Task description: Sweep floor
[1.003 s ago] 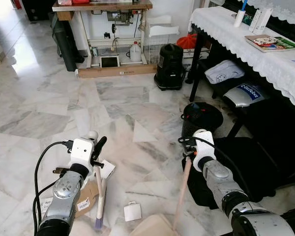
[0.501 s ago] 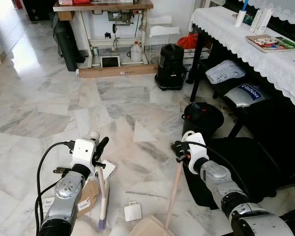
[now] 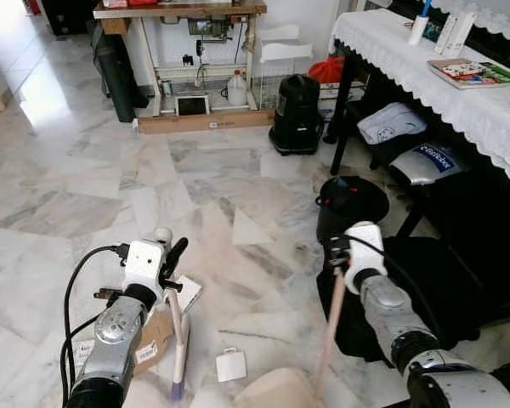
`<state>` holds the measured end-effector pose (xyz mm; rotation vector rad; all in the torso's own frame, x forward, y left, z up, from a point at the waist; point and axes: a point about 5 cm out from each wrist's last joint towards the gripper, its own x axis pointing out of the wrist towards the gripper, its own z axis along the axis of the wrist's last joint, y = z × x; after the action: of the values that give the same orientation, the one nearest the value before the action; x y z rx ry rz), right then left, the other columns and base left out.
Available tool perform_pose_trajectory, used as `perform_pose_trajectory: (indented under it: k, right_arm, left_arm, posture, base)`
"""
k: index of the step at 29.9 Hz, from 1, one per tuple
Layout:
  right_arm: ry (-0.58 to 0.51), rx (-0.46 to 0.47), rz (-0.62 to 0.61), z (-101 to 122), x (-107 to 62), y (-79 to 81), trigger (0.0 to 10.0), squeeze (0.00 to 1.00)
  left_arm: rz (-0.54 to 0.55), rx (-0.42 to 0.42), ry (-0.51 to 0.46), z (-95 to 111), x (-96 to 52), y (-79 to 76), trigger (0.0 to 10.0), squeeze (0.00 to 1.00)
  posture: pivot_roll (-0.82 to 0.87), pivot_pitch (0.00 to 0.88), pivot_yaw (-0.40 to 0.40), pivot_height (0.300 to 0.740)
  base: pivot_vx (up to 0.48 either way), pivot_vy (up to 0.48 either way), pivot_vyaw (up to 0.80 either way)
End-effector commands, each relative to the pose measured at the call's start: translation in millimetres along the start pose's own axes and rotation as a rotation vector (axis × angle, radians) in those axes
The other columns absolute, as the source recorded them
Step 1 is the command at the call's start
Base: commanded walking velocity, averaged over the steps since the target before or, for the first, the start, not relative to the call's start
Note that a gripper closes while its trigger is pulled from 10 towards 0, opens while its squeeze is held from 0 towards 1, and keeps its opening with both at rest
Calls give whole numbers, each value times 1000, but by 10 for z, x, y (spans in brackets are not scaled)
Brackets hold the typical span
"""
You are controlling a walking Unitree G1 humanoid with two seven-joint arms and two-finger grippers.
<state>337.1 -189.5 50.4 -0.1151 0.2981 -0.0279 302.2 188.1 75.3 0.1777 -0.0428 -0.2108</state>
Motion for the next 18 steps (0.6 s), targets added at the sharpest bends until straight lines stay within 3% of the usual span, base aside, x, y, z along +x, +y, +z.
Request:
perform_pose_trajectory:
  k: [1,9,12,18]
  right_arm:
    - [-56,-5,-62,52,-7,-51,10000,0]
    - [-42,84,-188,-5,-30,-98,10000,0]
    - [-19,112,-290,-77,-65,-179,10000,0]
    - [53,123,-369,-201,-106,-216,10000,0]
  left_arm:
    - [2,20,-37,100,58,36,10000,0]
    - [3,28,-44,110,55,33,10000,0]
    - [7,31,-43,103,41,35,10000,0]
    - [8,34,-41,96,30,37,10000,0]
  posture:
    - [60,0,-14,740]
    - [67,0,-15,740]
    - [73,0,-15,740]
    - [72,0,-13,740]
  base:
    - [0,0,0]
    - [0,0,0]
    - [0,0,0]
    - [0,0,0]
